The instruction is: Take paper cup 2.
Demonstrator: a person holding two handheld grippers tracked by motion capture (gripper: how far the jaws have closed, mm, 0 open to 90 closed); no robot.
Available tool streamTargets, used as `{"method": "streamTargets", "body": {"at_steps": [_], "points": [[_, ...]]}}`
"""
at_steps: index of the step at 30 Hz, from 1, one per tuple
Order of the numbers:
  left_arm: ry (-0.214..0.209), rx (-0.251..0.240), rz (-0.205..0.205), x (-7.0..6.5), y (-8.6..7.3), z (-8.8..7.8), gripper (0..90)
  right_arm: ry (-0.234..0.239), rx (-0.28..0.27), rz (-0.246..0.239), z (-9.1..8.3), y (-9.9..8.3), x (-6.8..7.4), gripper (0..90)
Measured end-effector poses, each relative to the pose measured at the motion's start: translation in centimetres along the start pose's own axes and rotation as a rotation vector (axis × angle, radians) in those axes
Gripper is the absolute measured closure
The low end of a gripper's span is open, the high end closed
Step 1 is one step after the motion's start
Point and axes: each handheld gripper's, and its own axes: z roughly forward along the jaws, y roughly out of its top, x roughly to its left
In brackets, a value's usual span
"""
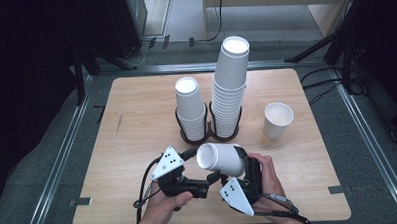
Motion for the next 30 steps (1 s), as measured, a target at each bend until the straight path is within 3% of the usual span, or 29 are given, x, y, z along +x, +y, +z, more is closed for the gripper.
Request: {"method": "streamTargets", "body": {"at_steps": [1,3,4,11,18,20,23,25,30], "points": [[-0.001,0.015,-0.001,0.0,0.0,0.2,2.0,-0.004,0.000,-0.053,0.0,-0.1,0.3,15.9],[-0.002,0.024,0.003,0.0,-0.1,0.2,2.0,-0.005,0.000,-0.072,0.0,-0.1,0.4,15.9],[-0.001,0.027,0.002,0.0,-0.1,0.3,2.0,-0.011,-0.002,-0.115,-0.1,-0.1,0.7,15.8],[-0.027,0.062,0.001,0.2,-0.2,0.5,4.6,-0.013,-0.021,-0.182,-0.2,-0.2,1.0,15.7],[-0.038,0.074,0.009,0.3,-0.3,0.4,6.0,-0.026,-0.048,-0.233,-0.4,-0.1,1.3,15.2],[-0.037,0.071,0.010,0.3,-0.3,0.4,7.8,-0.027,-0.051,-0.236,-0.4,-0.1,1.3,15.1],[-0.053,0.071,0.029,0.2,-0.3,0.3,17.8,-0.021,-0.065,-0.240,-0.5,0.0,1.3,14.9],[-0.061,0.076,0.048,0.2,-0.4,0.2,18.8,-0.025,-0.066,-0.241,-0.5,-0.1,1.3,14.6],[-0.074,0.085,0.050,0.4,-0.4,0.1,19.8,-0.022,-0.076,-0.245,-0.6,-0.2,1.4,13.8]]}}
